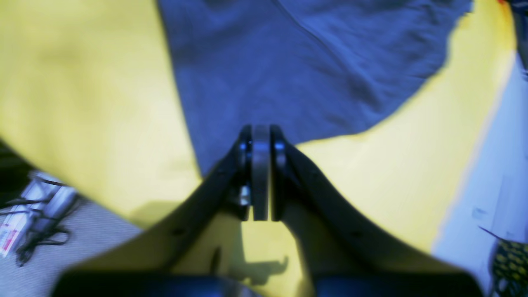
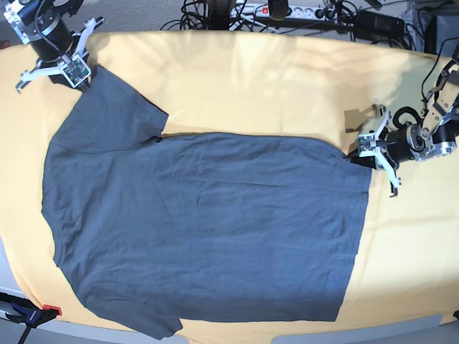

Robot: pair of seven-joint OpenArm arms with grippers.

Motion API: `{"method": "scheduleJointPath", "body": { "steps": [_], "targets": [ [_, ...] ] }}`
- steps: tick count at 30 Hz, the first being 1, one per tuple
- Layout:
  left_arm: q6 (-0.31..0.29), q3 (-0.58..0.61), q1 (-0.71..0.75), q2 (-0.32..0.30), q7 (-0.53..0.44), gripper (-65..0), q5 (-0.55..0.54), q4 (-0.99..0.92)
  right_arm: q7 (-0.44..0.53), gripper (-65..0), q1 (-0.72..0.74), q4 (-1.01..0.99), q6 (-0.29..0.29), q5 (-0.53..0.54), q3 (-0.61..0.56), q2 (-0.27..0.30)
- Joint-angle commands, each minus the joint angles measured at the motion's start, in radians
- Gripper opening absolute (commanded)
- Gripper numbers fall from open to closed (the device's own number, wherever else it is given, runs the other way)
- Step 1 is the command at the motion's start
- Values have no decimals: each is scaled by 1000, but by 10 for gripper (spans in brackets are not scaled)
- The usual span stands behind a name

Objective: Fold the T-shirt properly
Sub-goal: 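Move both grippers to the shirt's long side edge, sleeve and hem corners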

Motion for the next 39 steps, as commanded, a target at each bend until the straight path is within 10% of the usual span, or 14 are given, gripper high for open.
{"method": "scheduleJointPath", "body": {
  "steps": [1,5,13,27,34,39],
  "targets": [
    [9,-12,-20,-25,9,-650,-20,11,27,-461,-6,13,-18,-10,6,12],
    [9,-12,-20,-25,63,-650,-75,22,79,-273,-2,13,-49,-9,6,12],
    [8,-12,-20,-25,78,-650,-100,22,120,-273,195,-132,-18,47,5,12],
    [8,-12,-19,-25,79,-650,-122,22,118,-276,526,-617,216,207,-11,48],
    [9,-12,-19,-25,78,-650,-122,22,119,-279,602,-754,137,90,-151,64],
    [9,-12,-20,-25,79,-650,-122,22,118,-462,612,-758,65,17,-193,64]
  ]
}}
